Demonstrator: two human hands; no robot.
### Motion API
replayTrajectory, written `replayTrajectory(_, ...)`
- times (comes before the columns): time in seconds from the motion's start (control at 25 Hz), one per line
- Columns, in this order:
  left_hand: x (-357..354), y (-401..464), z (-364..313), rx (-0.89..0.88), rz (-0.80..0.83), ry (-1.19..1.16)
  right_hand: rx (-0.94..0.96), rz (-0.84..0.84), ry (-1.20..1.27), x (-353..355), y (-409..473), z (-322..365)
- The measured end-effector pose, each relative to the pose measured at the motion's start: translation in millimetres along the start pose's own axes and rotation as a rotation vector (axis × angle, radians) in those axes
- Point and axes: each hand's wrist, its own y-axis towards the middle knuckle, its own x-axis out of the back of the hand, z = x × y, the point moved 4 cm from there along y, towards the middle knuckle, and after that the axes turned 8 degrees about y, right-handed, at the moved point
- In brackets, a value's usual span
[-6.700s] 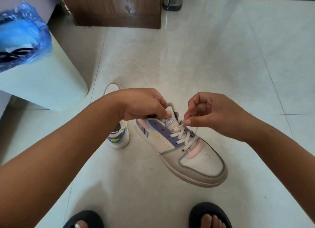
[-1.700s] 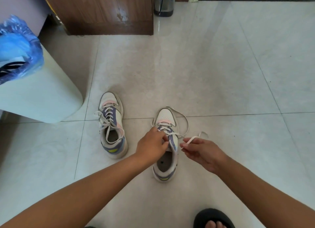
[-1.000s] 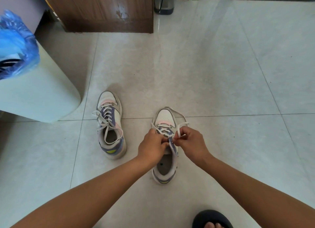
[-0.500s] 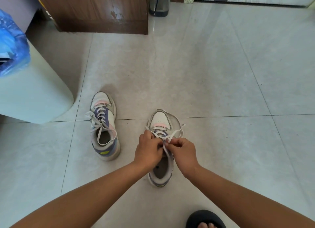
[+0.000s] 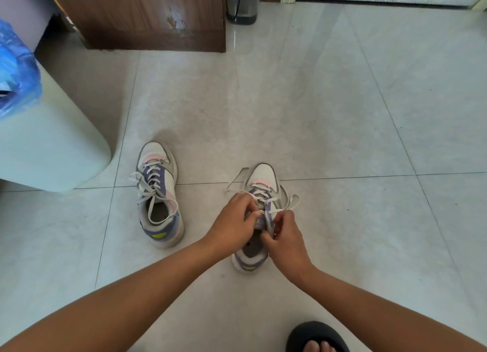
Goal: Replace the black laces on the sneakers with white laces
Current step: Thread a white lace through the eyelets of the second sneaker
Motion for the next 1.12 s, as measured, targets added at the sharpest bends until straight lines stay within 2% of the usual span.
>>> replayTrajectory(0.16,11,-11,-12,0.148,0.118,-0.675,-0.004,0.009,0.003,-1,3,3)
replayTrajectory(0.24,21,-19,-13,0.25,0.172,-0.792,-0.001,-0.02,-0.001,0,4,1)
replayTrajectory(0.28,25,-26,-11,0.283,0.256,-0.799,-0.004,-0.039,-0.006,1,7,0)
replayTrajectory(0.32,26,-33,-7,0.293,0.402,-0.777,-0.018,-0.056,-0.009,3,10,0)
replayTrajectory(0.44,29,-76,9,0.291,1.131,-0.493,-0.058,-0.096,-0.01,11,22,-1)
replayTrajectory(0.48,29,-88,19,0.319,1.31,-0.337,-0.06,-0.097,-0.018,13,25,0)
replayTrajectory(0.52,29,-95,30,0.355,1.397,-0.166,-0.053,-0.091,-0.029,14,27,1)
replayTrajectory(0.56,27,-95,39,0.374,1.391,0.017,-0.043,-0.086,-0.039,14,28,2)
replayTrajectory(0.6,24,-88,44,0.366,1.295,0.206,-0.035,-0.08,-0.046,13,28,3)
replayTrajectory(0.64,21,-74,45,0.324,1.102,0.387,-0.031,-0.075,-0.051,13,29,3)
replayTrajectory(0.68,20,-56,38,0.235,0.838,0.515,-0.028,-0.07,-0.06,13,29,3)
replayTrajectory(0.76,23,-21,7,0.056,0.317,0.568,-0.015,-0.058,-0.081,13,29,3)
replayTrajectory(0.8,21,-7,-7,0.018,0.171,0.565,-0.008,-0.053,-0.087,13,30,3)
replayTrajectory(0.88,8,16,-29,-0.022,0.099,0.646,0.011,-0.04,-0.09,14,31,4)
replayTrajectory(1.0,-18,30,-37,-0.067,0.174,0.809,0.037,-0.006,-0.062,15,32,4)
replayTrajectory(1.12,-24,32,-33,-0.077,0.169,0.87,0.041,0.01,-0.065,19,37,1)
